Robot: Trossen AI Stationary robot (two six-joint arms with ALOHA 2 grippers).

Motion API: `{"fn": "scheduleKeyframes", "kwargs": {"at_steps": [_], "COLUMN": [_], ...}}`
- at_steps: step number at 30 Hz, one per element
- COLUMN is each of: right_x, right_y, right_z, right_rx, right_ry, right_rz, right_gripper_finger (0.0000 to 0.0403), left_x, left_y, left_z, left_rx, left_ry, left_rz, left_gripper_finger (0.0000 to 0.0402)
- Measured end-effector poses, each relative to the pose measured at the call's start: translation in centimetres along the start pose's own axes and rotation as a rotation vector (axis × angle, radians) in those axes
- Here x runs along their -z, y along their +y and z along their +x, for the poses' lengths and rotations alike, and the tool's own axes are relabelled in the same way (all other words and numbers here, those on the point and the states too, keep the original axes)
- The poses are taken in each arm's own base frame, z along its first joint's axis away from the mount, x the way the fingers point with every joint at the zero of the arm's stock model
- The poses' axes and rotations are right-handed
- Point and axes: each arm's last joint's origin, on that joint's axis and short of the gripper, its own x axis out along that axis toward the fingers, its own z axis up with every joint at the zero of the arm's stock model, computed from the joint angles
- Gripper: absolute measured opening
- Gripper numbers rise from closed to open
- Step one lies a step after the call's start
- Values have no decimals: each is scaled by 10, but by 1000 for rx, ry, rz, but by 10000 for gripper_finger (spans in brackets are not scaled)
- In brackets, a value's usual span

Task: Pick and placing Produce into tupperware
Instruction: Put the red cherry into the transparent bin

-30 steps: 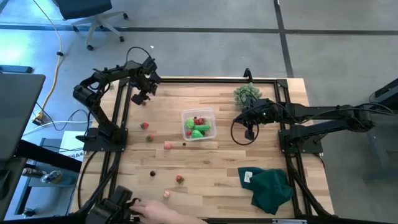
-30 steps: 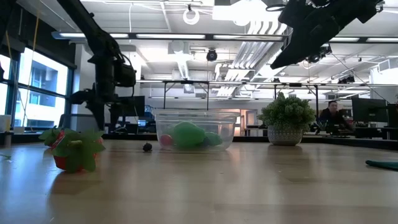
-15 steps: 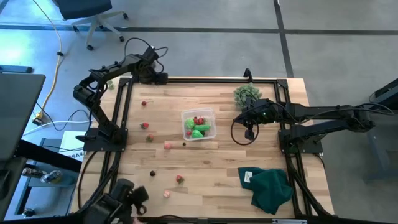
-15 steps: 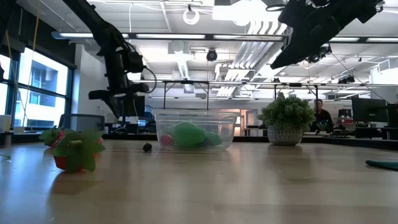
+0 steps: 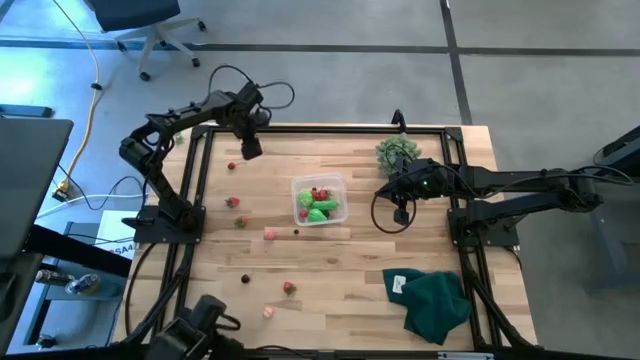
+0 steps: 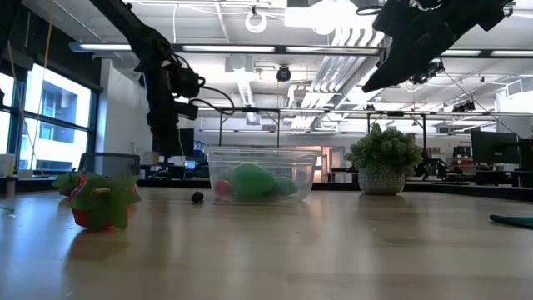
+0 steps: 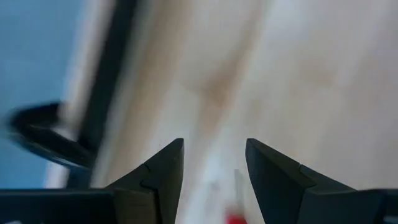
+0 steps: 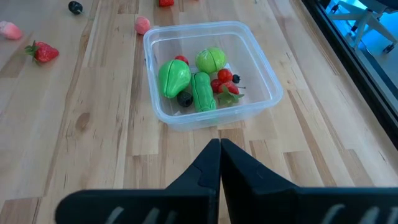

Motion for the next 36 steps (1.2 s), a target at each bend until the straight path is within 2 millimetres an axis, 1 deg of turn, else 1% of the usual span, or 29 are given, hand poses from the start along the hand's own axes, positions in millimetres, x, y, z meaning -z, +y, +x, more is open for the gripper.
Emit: {"fn": "scheduleKeyframes", "kwargs": {"at_steps": [2, 9, 12, 16, 22, 36], "right_x": [0, 0, 0, 0, 0, 0], "right_y": [0, 0, 0, 0, 0, 0], "right_z": [0, 0, 0, 0, 0, 0], "right_rx": [0, 0, 0, 0, 0, 0], "right_ry": [0, 0, 0, 0, 0, 0], "right_rz": [0, 0, 0, 0, 0, 0], "right_gripper_finger": [2, 2, 2, 2, 2, 2], "left_x": [5, 17, 18, 23, 23, 22], "left_y": [-4, -9, -8, -8, -6, -8], "left_z": [0, -2, -2, 6, 18, 17], "left_rx": [32, 45, -1, 1, 14, 15], "left_ry": [61, 216, 245, 306, 341, 373], "left_rz": [24, 41, -56, -82, -107, -83], "left_gripper_finger": [161, 161, 161, 161, 161, 161]}}
